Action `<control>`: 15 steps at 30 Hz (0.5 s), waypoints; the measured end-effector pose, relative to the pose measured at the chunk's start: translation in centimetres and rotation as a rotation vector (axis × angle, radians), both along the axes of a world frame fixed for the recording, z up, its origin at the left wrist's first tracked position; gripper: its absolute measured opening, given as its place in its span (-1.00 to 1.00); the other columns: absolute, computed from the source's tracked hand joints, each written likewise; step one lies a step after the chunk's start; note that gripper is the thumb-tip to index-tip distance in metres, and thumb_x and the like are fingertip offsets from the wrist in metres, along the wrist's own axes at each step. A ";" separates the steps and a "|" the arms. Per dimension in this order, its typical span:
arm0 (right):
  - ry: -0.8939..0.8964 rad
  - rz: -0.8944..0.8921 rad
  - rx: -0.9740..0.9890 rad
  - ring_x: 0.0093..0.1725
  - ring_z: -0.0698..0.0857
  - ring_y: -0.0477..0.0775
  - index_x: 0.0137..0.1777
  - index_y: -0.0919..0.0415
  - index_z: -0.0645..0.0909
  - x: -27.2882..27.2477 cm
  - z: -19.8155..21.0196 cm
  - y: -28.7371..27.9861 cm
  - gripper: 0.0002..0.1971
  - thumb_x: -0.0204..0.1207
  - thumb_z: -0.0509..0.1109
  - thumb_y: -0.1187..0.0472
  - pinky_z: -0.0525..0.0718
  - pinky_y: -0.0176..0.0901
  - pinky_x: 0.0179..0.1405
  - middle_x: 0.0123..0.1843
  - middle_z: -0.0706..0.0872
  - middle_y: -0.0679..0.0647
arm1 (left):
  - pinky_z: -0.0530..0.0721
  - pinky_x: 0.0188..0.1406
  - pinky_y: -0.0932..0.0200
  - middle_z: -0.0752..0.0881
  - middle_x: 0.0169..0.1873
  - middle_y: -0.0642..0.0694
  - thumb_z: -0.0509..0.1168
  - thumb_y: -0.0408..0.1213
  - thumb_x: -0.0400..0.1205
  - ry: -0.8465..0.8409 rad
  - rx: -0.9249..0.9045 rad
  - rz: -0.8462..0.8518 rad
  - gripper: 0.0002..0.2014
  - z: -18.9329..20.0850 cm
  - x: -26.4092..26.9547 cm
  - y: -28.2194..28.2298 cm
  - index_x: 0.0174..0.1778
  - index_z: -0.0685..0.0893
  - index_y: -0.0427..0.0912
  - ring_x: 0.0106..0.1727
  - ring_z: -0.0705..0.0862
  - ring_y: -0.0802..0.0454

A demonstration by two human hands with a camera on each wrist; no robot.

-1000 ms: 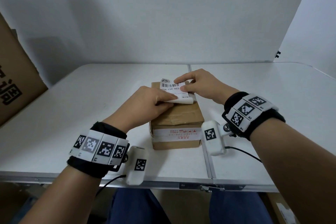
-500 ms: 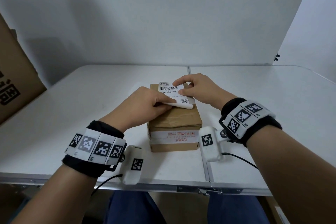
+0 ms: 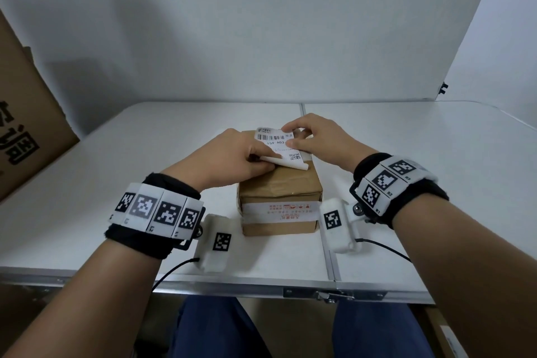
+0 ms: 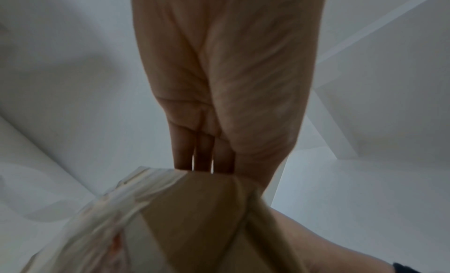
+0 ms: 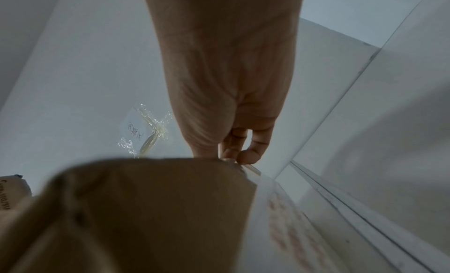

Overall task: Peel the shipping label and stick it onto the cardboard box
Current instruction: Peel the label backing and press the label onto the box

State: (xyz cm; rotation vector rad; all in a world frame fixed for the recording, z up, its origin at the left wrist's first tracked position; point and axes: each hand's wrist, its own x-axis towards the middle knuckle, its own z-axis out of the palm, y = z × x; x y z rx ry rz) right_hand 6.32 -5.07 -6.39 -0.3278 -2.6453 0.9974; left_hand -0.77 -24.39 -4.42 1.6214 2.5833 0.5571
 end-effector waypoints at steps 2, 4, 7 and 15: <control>-0.008 -0.005 0.043 0.14 0.67 0.01 0.32 0.14 0.68 0.1 -0.1 0.1 -0.67 0.56 0.44 0.17 0.57 -0.31 0.08 0.30 0.61 0.08 | 0.38 -0.32 0.50 0.77 -0.10 0.06 0.32 -0.07 0.56 0.005 -0.013 0.004 -0.73 -0.1 0.0 -0.2 0.17 0.73 0.20 -0.21 0.57 0.17; 0.008 -0.004 0.056 0.09 0.67 -0.04 0.29 0.14 0.67 0.3 -0.2 0.1 -0.69 0.56 0.43 0.17 0.51 -0.51 -0.09 0.28 0.57 0.08 | 0.38 -0.34 0.51 0.78 -0.10 0.07 0.31 -0.04 0.56 0.008 -0.013 0.010 -0.72 -0.2 -0.1 -0.3 0.19 0.71 0.24 -0.27 0.54 0.22; 0.066 -0.022 0.023 -0.06 0.68 -0.11 0.14 0.19 0.69 0.7 -0.2 0.3 -0.80 0.53 0.45 0.27 0.50 -0.70 -0.24 0.14 0.52 0.05 | 0.37 -0.36 0.54 0.78 -0.06 0.09 0.31 -0.03 0.56 -0.006 0.013 0.004 -0.72 -0.6 -0.3 -0.4 0.19 0.69 0.26 -0.30 0.53 0.31; 0.008 0.113 0.053 -0.16 0.60 -0.23 -0.05 0.03 0.83 2.0 0.7 -1.3 -0.85 0.48 0.47 0.25 0.50 -0.43 -0.14 -0.17 0.68 -0.16 | 0.40 -0.33 0.43 0.65 -0.38 0.20 0.32 -0.05 0.55 -0.021 0.034 -0.010 -0.73 -0.6 -0.2 -0.6 0.16 0.70 0.30 -0.32 0.57 0.29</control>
